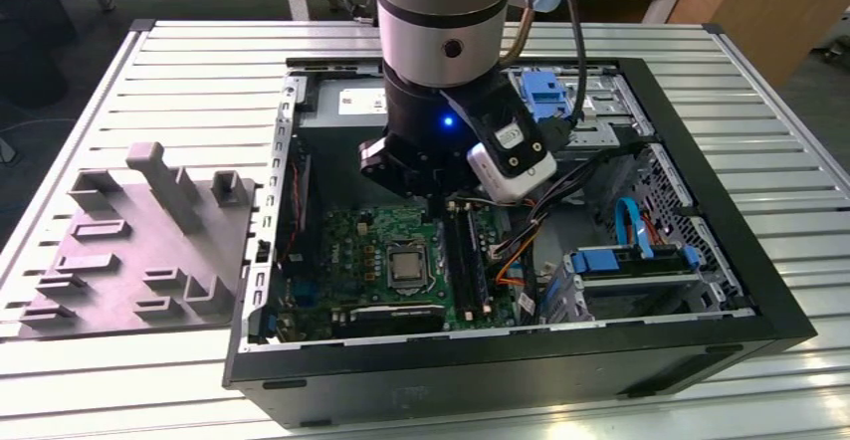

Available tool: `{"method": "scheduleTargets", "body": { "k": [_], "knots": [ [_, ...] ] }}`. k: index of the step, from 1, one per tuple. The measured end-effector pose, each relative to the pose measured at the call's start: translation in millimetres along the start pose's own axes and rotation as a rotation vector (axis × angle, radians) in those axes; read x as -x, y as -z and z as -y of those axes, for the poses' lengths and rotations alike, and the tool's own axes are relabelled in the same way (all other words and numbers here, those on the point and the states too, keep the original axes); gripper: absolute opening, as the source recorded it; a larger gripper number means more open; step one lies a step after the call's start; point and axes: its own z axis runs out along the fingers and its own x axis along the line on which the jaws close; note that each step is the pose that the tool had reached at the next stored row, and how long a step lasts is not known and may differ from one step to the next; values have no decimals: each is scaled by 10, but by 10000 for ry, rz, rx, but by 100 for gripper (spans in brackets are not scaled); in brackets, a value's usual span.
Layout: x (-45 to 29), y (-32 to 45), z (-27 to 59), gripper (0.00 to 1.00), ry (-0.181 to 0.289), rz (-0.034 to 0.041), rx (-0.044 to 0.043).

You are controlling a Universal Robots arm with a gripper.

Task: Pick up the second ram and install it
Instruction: 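Insert the second ram into the second slot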

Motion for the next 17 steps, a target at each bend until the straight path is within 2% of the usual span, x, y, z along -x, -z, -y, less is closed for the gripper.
{"method": "scheduleTargets", "body": {
  "k": [6,17],
  "knots": [
    [59,-15,4,11,-235,4,-54],
    [118,-107,9,11,-283,5,-63]
  ]
}}
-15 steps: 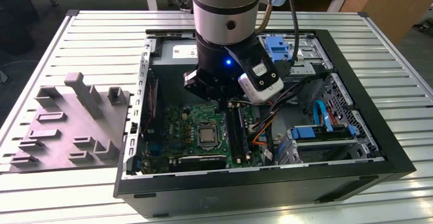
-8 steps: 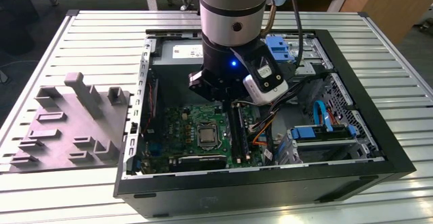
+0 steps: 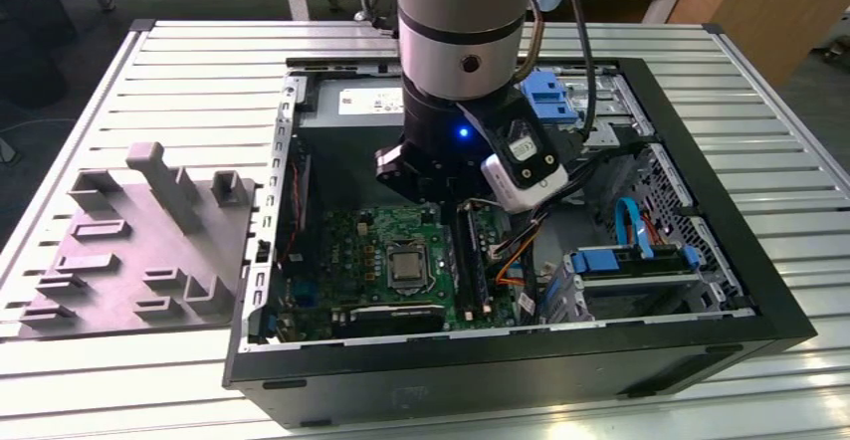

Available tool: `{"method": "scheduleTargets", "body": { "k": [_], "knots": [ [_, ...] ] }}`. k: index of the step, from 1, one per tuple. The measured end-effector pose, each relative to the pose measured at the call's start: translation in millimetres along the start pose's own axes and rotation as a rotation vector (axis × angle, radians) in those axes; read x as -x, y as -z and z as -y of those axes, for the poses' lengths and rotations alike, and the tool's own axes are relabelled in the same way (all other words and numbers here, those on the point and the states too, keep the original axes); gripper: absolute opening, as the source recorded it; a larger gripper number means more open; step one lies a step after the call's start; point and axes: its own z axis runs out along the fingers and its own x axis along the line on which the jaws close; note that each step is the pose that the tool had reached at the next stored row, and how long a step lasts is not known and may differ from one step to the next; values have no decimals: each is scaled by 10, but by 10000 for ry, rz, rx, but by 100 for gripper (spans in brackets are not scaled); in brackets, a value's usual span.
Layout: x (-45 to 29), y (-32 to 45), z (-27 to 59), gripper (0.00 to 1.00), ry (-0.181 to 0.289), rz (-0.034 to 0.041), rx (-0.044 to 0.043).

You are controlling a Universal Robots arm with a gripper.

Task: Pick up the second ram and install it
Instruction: 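Insert the second ram into the second slot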

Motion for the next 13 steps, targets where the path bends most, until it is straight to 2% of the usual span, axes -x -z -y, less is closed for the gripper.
{"method": "scheduleTargets", "body": {
  "k": [9,13],
  "knots": [
    [150,-51,4,11,1,0,0],
    [173,-74,5,11,0,1,2]
  ]
}}
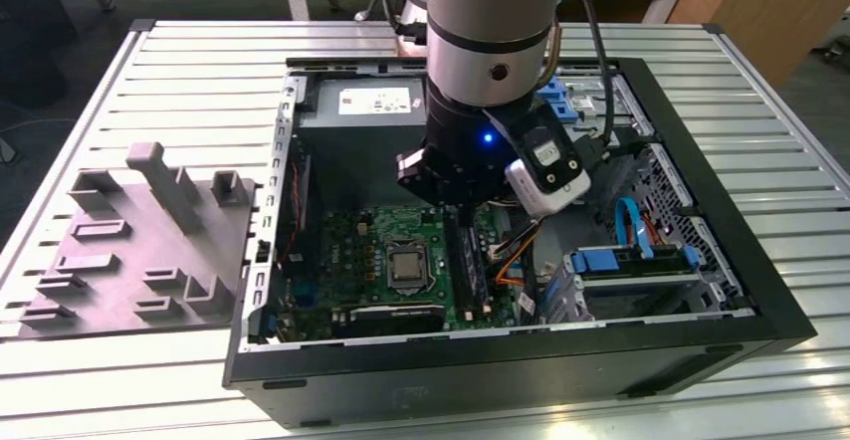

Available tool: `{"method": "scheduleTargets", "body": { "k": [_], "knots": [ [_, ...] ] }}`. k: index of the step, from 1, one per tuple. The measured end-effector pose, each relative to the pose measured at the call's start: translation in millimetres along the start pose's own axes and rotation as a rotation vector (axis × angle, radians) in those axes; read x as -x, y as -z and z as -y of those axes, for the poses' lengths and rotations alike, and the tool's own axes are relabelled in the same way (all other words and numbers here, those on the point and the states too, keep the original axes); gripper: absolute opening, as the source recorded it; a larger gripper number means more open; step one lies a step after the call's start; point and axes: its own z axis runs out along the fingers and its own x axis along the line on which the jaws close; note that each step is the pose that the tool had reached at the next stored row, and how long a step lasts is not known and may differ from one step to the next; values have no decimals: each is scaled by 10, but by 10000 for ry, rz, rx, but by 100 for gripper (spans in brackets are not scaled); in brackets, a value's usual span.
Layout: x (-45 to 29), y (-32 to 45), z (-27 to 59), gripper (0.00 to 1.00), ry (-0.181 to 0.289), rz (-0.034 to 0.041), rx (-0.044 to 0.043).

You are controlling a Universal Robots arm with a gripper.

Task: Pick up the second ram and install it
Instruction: 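Insert the second ram into the second slot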

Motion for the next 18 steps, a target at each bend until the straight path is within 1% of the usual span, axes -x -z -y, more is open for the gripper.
{"method": "scheduleTargets", "body": {
  "k": [13,18],
  "knots": [
    [9,-176,4,11,0,-1,-2],
    [14,-214,5,11,0,-1,-2]
  ]
}}
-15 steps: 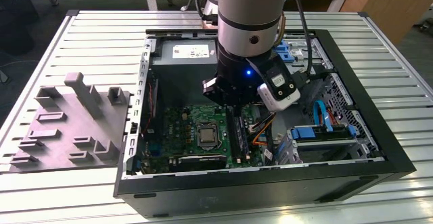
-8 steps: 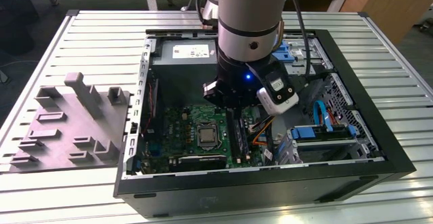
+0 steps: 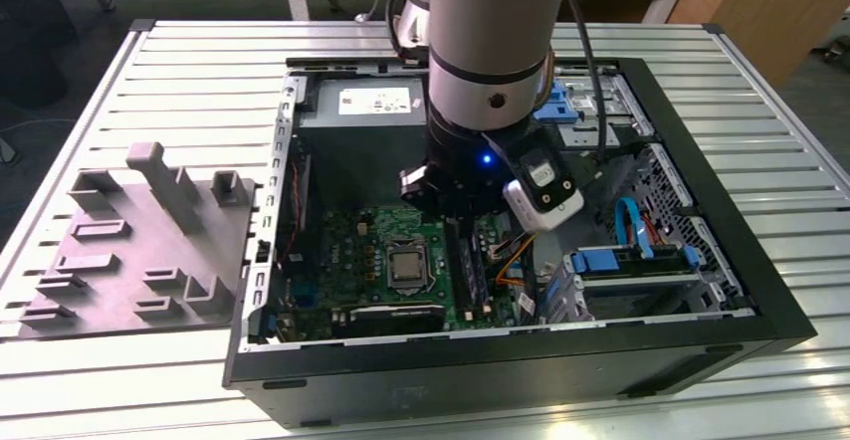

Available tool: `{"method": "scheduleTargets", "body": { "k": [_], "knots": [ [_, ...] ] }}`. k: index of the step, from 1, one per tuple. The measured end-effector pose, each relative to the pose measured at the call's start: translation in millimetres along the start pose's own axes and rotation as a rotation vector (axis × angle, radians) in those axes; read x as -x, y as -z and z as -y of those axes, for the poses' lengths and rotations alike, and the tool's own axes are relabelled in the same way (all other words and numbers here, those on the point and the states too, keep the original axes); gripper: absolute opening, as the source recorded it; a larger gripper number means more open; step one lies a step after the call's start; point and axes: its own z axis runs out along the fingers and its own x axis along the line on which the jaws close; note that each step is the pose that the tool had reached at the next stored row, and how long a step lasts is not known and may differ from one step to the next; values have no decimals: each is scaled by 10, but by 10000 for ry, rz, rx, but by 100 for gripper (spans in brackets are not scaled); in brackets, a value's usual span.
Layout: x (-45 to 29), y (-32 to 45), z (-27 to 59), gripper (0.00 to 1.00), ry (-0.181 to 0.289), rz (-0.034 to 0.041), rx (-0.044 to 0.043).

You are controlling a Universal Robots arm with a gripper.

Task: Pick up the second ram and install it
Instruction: 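Insert the second ram into the second slot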

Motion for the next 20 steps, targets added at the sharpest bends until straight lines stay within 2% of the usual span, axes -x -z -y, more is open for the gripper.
{"method": "scheduleTargets", "body": {
  "k": [16,20],
  "knots": [
    [22,-92,-19,11,-1,0,11],
    [22,-94,-26,11,-1,1,13]
  ]
}}
